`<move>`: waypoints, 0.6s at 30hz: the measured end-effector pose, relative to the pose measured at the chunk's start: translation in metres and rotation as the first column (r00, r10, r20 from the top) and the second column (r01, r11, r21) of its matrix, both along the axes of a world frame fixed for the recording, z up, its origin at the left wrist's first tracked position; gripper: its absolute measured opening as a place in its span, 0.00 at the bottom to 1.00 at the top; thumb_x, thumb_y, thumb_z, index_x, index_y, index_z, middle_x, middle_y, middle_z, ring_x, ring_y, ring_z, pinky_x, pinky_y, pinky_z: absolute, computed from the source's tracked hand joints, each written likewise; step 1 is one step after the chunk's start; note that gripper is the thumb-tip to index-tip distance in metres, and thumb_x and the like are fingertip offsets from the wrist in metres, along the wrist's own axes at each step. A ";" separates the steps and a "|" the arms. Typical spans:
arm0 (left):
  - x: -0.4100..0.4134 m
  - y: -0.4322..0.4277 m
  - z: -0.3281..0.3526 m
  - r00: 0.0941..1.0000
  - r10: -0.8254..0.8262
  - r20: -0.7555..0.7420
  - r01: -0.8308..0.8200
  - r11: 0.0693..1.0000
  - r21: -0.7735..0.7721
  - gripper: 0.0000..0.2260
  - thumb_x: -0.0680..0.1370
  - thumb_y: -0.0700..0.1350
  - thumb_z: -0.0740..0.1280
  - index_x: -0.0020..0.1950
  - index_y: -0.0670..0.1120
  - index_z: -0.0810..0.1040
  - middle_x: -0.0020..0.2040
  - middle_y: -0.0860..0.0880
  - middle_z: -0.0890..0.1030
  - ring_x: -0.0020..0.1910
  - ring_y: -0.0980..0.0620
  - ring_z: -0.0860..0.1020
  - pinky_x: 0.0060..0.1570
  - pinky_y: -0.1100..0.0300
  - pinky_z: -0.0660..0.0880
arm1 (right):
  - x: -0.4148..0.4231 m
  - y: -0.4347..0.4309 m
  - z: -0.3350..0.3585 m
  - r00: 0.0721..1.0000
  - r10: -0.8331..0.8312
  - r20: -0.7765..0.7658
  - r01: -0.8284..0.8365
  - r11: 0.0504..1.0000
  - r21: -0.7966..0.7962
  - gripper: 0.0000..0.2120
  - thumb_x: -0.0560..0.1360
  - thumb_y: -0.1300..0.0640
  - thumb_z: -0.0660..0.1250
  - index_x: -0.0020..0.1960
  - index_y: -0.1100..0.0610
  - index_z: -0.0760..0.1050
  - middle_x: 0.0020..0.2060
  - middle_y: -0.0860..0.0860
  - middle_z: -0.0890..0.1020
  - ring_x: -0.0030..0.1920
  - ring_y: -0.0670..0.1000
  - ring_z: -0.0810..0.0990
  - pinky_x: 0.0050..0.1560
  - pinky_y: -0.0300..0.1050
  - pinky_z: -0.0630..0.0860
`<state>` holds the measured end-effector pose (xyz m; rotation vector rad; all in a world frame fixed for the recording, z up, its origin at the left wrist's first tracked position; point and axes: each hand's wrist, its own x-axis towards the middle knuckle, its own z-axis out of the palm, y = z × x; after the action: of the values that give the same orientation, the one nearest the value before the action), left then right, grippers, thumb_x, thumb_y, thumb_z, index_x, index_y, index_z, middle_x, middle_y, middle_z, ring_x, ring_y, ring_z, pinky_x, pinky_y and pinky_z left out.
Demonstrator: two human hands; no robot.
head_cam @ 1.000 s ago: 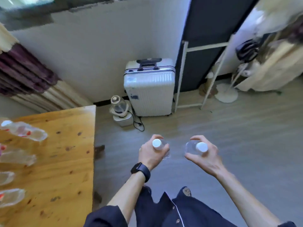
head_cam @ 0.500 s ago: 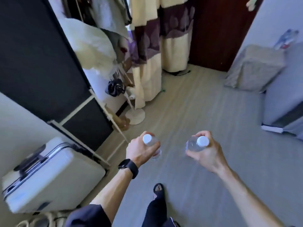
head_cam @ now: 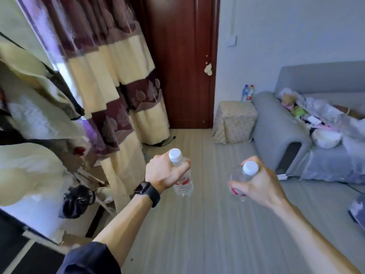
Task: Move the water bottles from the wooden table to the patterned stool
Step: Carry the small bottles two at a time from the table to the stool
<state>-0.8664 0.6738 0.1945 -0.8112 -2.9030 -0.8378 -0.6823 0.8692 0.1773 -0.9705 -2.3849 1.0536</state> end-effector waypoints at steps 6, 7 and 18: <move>-0.069 0.095 0.017 0.997 -0.080 -0.012 0.080 0.997 0.004 0.23 0.66 0.68 0.57 0.43 0.52 0.78 0.36 0.54 0.81 0.39 0.50 0.78 0.42 0.54 0.79 | -0.044 0.081 0.015 0.996 -0.087 0.024 0.084 0.991 0.102 0.25 0.59 0.45 0.79 0.43 0.53 0.68 0.34 0.48 0.81 0.42 0.57 0.78 0.42 0.49 0.75; -0.080 0.112 0.016 0.996 -0.089 -0.003 0.089 0.996 0.015 0.23 0.66 0.68 0.57 0.43 0.52 0.79 0.36 0.54 0.81 0.39 0.51 0.78 0.43 0.54 0.79 | -0.053 0.098 0.014 0.996 -0.087 0.027 0.083 0.991 0.106 0.25 0.58 0.43 0.79 0.43 0.53 0.68 0.35 0.48 0.81 0.42 0.56 0.78 0.43 0.50 0.76; -0.176 0.296 0.009 0.990 -0.141 0.025 0.142 0.990 -0.013 0.19 0.69 0.67 0.58 0.45 0.57 0.80 0.39 0.55 0.81 0.43 0.48 0.78 0.45 0.54 0.78 | -0.158 0.283 0.019 0.997 -0.070 0.010 0.069 0.992 0.103 0.24 0.59 0.44 0.79 0.45 0.52 0.70 0.35 0.48 0.80 0.42 0.57 0.78 0.43 0.49 0.76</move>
<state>-1.0425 0.9701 0.2035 -1.0261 -2.9034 -0.8427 -0.8406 1.1520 0.1962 -1.0188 -2.3721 0.8926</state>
